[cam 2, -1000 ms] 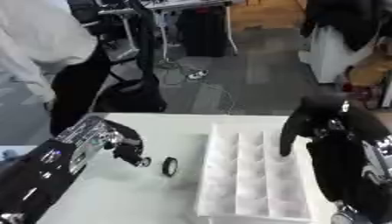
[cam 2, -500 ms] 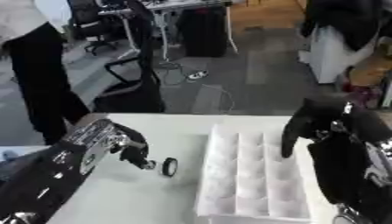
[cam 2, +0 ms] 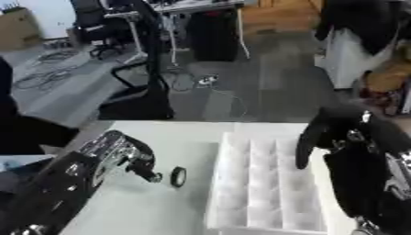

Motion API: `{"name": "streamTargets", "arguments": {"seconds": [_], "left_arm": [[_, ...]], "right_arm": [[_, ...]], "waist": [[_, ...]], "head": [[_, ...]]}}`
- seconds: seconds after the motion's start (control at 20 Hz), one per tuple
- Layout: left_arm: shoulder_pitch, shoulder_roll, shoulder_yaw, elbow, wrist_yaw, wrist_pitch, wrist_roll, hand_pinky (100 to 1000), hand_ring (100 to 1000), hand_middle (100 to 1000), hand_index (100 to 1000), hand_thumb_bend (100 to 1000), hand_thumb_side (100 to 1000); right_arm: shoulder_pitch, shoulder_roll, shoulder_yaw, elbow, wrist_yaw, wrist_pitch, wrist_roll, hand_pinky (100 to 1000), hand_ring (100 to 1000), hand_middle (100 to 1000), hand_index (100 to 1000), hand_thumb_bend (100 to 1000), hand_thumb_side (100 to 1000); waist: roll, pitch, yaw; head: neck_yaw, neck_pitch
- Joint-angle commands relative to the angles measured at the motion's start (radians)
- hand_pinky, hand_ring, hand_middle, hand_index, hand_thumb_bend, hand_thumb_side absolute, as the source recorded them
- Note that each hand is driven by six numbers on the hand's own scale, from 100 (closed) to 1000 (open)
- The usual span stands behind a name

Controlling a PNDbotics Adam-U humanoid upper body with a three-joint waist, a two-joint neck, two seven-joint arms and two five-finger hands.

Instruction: Pick up objects on the table and place them in the box.

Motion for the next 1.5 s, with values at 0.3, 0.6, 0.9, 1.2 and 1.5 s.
{"name": "streamTargets", "arguments": {"seconds": [0.3,0.6,0.9,1.2,1.5], "left_arm": [[-0.038,-0.004,0.010,-0.020,0.044,-0.001,0.026,290,472,556,773,1000,1000],[-0.044,-0.016,0.007,-0.014,0.040,-0.008,0.041,281,470,553,775,1000,1000],[-0.048,-0.011,0.006,-0.010,-0.045,0.007,0.058,292,484,542,761,1000,1000],[-0.053,-0.010,0.014,0.003,-0.136,0.017,0.065,293,488,535,751,1000,1000],[-0.059,-0.029,0.031,0.033,-0.175,0.040,0.143,278,487,546,750,1000,1000]], "right_arm": [[-0.021,0.008,0.000,-0.013,-0.006,0.000,0.006,298,417,523,736,100,896],[-0.025,0.014,0.000,-0.017,-0.007,0.000,0.008,301,418,524,736,100,896],[-0.023,0.011,0.001,-0.017,-0.009,0.001,0.008,300,417,523,736,100,895],[-0.024,0.008,0.001,-0.017,-0.013,0.002,0.010,301,417,523,737,100,896],[-0.026,0.013,0.000,-0.019,-0.013,0.002,0.012,303,418,524,737,100,897]], "waist": [[-0.004,-0.013,-0.010],[-0.002,-0.011,-0.024],[0.004,-0.006,-0.028],[0.006,-0.003,-0.028],[0.007,-0.002,-0.034]], "head": [[0.013,-0.021],[0.018,-0.023],[0.023,-0.021],[0.024,-0.023],[0.029,-0.033]]}}
